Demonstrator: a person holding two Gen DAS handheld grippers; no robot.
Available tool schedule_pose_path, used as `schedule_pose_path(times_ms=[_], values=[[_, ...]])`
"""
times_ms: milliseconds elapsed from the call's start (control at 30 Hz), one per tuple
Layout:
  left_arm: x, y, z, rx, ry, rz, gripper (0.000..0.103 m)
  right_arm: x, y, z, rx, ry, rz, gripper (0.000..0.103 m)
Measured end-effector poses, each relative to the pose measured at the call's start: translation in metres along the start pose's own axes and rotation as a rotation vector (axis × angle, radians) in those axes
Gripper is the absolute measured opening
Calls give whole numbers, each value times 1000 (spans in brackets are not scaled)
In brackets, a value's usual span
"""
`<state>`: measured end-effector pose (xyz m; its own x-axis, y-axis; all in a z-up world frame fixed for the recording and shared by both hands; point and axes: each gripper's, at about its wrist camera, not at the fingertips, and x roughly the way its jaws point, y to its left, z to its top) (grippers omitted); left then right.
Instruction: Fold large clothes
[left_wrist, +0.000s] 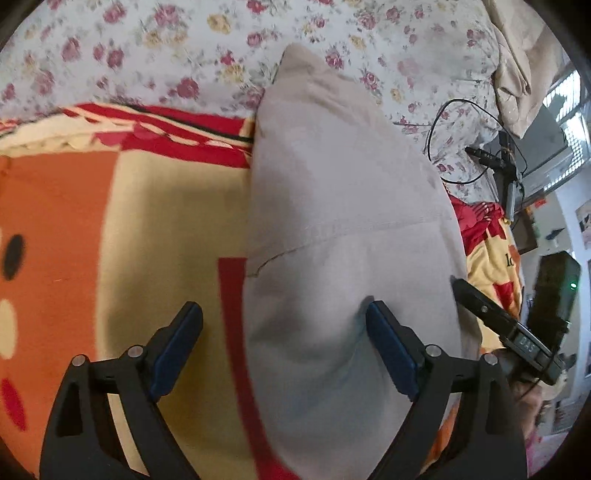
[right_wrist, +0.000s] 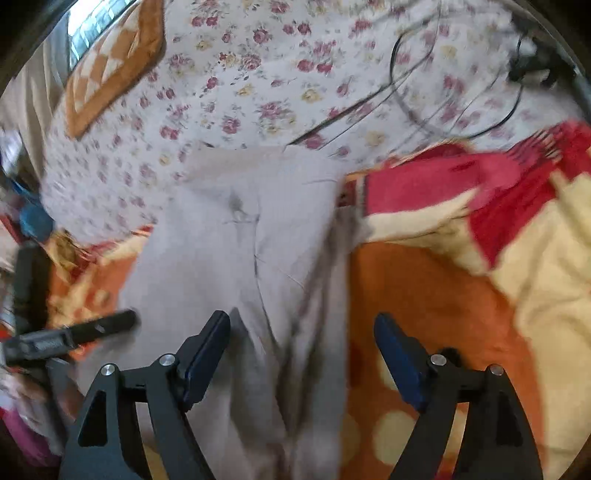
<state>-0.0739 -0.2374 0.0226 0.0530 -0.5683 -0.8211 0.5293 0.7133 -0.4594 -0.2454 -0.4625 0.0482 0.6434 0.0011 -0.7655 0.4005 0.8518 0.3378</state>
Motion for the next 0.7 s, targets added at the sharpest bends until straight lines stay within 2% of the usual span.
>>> schedule_pose_path(times_ms=[100,133,167,200,233,300,367,433,533,600,667,700], values=[[11,-1,7,-23,28,-29,92,27,-1,10,8,42,89,80],[13,-1,9,-21,31,-40,92,32,0,12,11,45,114,76],[13,-3,9,-10,25,-53,89,34,1,13,23,41,141,67],[12,-6,9,10,21,-82,68,35,1,15,47,33,170,46],[9,-8,9,24,30,-111,57,33,2,17,55,21,165,26],[-6,-15,9,62,4,-101,31,20,10,20,50,4,193,13],[-30,-20,5,96,-7,-126,24,3,24,19,42,-24,222,12],[-61,-21,-4,122,-12,-158,24,-17,48,15,-2,-49,236,12],[-107,-19,-31,177,-20,-111,24,-50,74,3,-24,-82,325,13],[-130,-11,-52,183,-20,-104,24,-58,87,-12,-3,-45,377,13],[-138,2,-68,150,-1,-64,24,-55,92,-29,24,-11,419,13],[-136,10,-71,148,6,-56,24,-49,93,-40,44,15,410,13]])
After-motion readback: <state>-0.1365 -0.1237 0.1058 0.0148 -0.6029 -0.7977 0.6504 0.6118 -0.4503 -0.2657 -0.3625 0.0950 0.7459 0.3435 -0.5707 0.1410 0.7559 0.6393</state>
